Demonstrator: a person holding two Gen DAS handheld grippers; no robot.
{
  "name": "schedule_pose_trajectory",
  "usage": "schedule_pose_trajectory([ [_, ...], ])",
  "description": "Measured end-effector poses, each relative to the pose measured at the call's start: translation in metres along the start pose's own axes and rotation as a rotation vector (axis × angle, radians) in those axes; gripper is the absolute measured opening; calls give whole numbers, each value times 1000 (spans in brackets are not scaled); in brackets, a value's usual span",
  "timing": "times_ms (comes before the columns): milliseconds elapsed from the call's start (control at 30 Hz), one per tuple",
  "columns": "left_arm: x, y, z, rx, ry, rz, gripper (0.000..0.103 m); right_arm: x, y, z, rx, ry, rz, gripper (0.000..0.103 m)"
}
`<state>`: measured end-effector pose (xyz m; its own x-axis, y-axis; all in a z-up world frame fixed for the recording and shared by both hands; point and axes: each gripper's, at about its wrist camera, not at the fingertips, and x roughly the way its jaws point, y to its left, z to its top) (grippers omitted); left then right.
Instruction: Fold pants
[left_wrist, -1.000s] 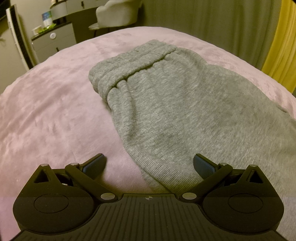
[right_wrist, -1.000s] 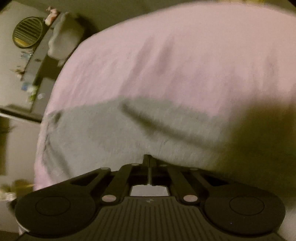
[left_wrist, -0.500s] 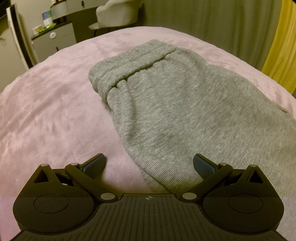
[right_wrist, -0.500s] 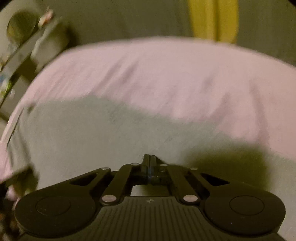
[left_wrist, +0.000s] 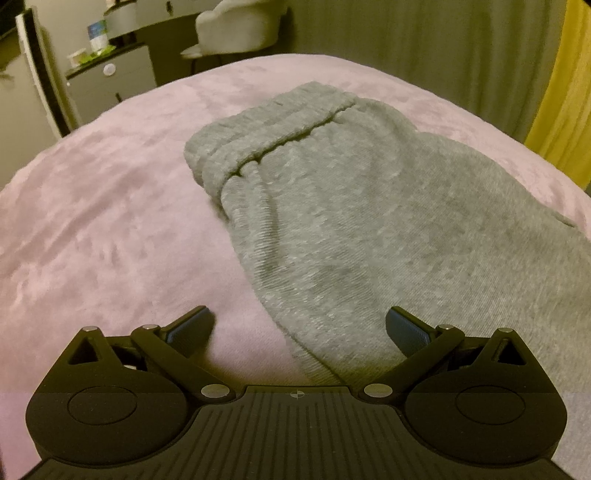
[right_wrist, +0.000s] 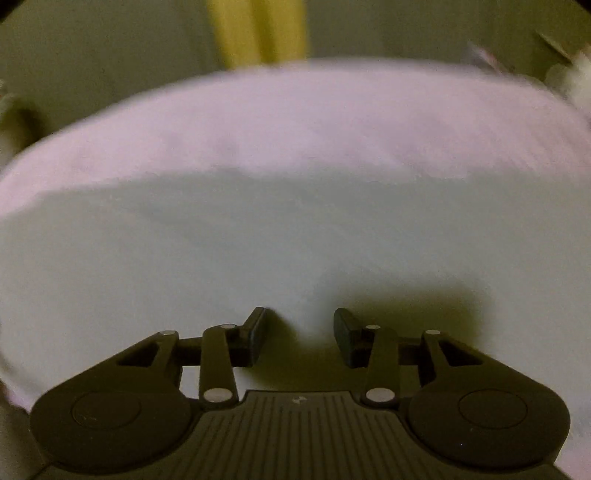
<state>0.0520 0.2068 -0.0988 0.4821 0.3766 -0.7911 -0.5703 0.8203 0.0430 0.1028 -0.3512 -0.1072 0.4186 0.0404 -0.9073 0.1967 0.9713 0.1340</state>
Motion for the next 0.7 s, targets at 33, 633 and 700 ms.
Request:
schedule_pose_trajectory([
  [33, -4, -1, 0, 3, -10, 16, 103, -11, -27, -7, 66, -21, 7, 40],
  [633, -69, -147, -78, 476, -2, -199, 103, -115, -225, -111, 711, -207, -209, 90],
  [700, -66, -143, -76, 441, 11, -221, 103, -119, -240, -117, 751, -208, -222, 90],
])
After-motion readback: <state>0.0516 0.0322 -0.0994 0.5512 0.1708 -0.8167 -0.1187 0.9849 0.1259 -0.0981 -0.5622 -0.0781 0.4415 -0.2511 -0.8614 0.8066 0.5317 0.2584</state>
